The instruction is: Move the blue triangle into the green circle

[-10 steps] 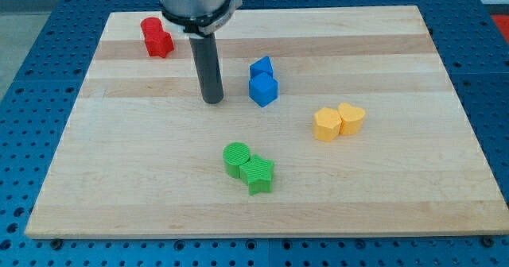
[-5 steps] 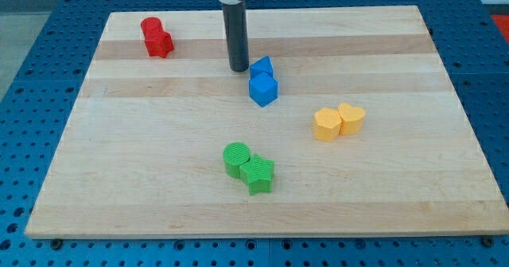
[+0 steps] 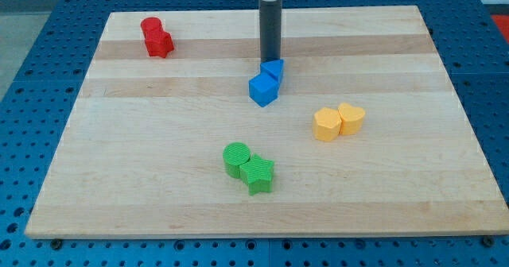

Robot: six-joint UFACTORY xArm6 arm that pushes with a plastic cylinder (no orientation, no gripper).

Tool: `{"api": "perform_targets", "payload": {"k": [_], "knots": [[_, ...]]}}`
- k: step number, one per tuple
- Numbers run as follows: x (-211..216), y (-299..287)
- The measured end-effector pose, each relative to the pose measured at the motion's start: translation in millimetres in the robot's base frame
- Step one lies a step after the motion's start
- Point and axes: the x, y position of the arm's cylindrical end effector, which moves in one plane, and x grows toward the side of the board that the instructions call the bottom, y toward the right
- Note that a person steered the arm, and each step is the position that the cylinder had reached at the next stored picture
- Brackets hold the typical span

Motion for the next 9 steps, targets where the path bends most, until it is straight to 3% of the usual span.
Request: {"api": "perform_targets", "payload": {"k": [2, 4, 9], "knots": [[-18, 33], [-21, 31], [20, 8]]}}
